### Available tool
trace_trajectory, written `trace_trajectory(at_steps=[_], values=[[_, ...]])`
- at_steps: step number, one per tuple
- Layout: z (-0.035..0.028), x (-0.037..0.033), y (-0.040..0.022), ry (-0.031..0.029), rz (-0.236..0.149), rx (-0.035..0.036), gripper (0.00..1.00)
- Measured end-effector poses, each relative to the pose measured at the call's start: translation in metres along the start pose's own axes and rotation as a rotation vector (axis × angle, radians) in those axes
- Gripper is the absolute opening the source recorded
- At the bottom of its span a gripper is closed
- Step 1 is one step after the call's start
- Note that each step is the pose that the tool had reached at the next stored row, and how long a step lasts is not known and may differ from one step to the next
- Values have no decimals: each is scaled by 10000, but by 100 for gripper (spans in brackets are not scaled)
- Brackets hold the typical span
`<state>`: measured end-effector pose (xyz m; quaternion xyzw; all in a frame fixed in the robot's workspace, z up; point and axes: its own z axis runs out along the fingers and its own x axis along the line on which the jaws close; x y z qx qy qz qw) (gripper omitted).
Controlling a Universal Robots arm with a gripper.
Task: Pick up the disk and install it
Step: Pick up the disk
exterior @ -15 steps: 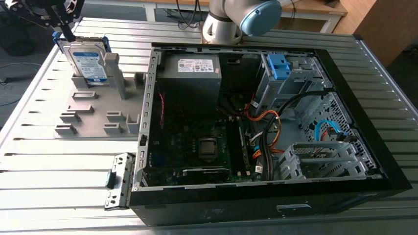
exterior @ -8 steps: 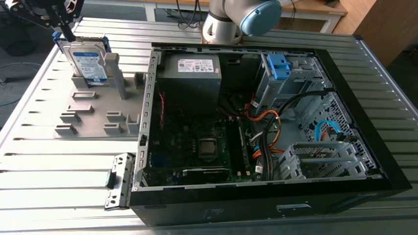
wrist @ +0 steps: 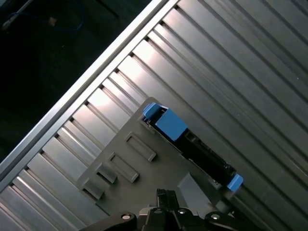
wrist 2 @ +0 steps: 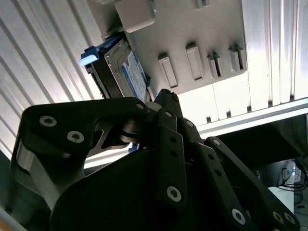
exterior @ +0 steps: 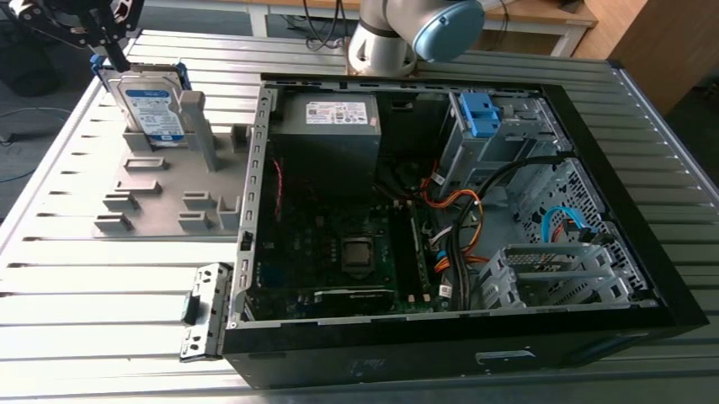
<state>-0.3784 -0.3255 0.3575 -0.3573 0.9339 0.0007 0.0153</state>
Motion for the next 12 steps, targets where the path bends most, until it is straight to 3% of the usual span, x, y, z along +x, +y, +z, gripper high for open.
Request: trace_trajectory(at_steps=[12], values=[[0,0,0,-5,-447,-13,11]])
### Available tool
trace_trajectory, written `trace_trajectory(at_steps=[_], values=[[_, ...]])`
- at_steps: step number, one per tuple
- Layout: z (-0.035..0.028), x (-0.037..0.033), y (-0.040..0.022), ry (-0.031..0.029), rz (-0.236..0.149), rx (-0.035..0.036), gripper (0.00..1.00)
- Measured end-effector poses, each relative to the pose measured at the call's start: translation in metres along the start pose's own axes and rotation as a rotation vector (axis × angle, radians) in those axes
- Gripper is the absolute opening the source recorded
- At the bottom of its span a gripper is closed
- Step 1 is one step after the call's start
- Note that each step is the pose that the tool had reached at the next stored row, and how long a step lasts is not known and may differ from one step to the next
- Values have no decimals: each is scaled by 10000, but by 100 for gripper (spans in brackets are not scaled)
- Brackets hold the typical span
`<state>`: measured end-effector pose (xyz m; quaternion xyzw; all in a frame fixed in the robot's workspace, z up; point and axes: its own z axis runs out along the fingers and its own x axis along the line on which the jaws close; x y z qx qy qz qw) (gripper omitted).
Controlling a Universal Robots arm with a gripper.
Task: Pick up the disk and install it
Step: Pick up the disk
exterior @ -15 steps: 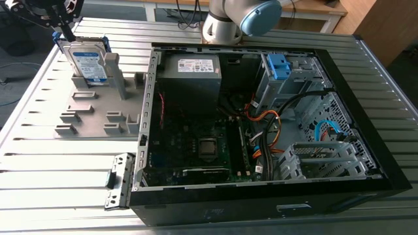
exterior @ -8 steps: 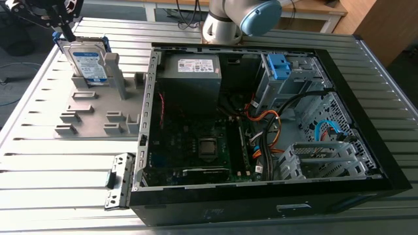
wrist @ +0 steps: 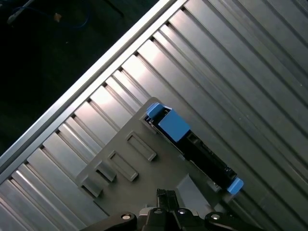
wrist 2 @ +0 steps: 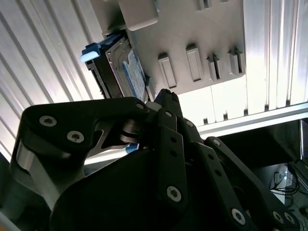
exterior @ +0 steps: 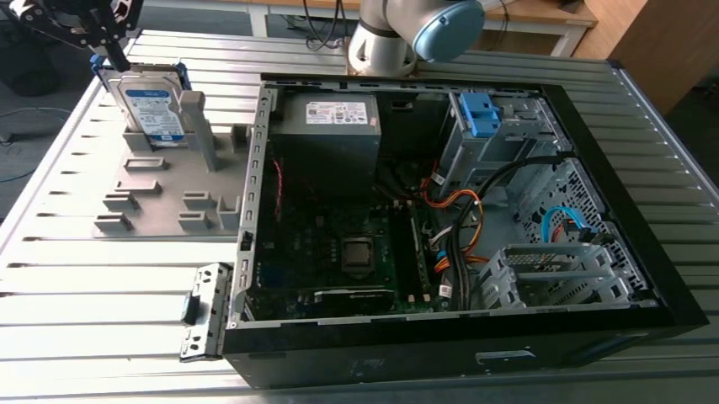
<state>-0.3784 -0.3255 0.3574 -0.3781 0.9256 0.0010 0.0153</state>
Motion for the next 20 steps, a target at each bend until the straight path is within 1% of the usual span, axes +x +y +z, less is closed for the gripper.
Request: trace_trajectory(at_steps=[20], values=[[0,0,0,-7,-730,-22,11]])
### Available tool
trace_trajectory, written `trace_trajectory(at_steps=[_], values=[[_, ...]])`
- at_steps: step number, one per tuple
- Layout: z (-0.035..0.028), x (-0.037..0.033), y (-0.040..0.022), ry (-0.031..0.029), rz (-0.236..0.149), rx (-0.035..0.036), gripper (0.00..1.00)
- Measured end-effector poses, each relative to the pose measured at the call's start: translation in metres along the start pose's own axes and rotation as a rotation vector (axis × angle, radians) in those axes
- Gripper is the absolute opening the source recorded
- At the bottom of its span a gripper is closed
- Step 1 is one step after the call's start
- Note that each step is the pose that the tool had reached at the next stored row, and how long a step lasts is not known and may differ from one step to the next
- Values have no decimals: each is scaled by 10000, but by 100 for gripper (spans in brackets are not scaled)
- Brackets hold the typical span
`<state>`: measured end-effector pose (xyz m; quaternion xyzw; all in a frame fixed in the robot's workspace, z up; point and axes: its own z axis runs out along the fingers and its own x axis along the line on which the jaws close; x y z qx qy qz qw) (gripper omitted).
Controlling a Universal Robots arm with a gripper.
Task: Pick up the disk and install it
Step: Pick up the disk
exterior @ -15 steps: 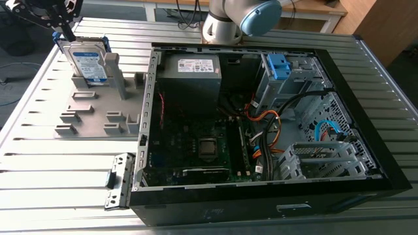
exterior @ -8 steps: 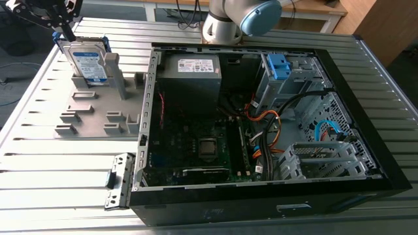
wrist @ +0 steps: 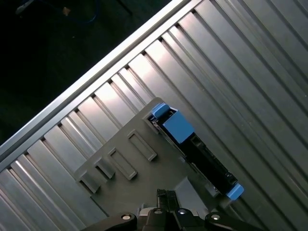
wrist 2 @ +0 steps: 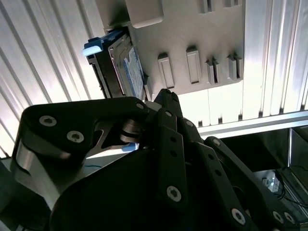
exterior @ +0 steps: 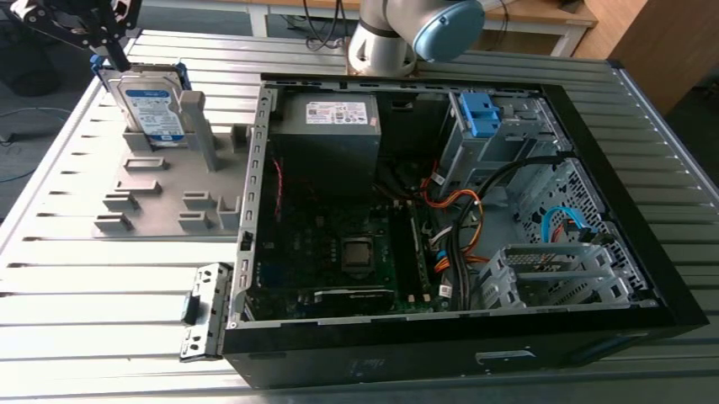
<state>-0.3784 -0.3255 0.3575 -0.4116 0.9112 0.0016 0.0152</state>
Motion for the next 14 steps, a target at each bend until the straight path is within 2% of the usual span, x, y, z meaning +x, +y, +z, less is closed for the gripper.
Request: trace_trajectory(at_steps=[14], values=[[0,0,0,-5,-510,-15,11]])
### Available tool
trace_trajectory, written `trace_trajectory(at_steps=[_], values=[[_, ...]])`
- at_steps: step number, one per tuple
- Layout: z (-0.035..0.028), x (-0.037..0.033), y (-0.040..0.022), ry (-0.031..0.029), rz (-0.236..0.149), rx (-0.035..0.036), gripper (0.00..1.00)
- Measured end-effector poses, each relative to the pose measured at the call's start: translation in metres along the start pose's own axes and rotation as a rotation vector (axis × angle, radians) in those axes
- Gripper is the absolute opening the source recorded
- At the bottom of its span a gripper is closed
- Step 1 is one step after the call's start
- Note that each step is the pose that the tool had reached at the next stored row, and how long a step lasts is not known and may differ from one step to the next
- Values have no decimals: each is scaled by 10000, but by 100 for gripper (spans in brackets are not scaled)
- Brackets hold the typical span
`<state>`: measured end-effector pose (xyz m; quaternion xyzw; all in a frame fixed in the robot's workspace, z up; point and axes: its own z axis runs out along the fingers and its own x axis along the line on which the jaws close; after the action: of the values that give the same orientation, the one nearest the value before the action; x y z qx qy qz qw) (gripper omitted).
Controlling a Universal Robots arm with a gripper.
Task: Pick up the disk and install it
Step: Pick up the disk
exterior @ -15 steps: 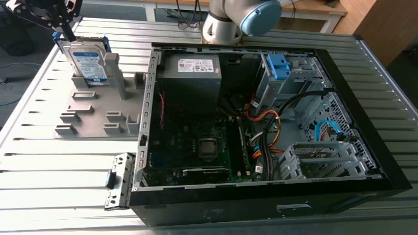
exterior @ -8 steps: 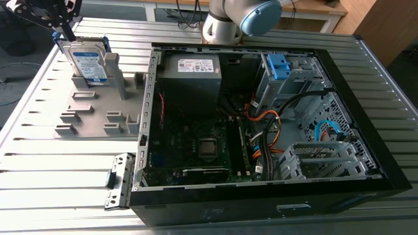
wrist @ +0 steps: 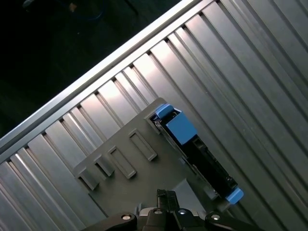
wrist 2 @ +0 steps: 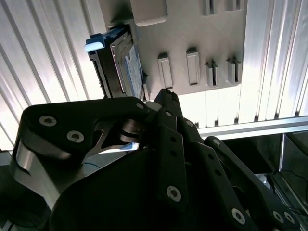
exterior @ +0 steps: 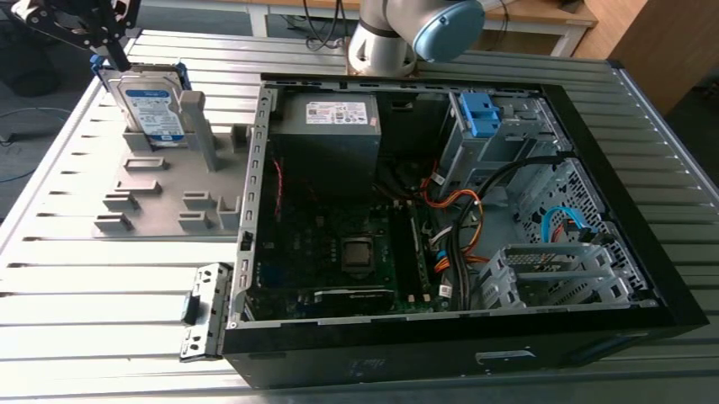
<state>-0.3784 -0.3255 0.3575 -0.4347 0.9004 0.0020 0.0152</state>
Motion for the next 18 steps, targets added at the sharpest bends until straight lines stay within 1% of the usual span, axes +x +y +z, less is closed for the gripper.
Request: trace_trajectory(at_steps=[18], values=[[0,0,0,-7,-643,-19,11]])
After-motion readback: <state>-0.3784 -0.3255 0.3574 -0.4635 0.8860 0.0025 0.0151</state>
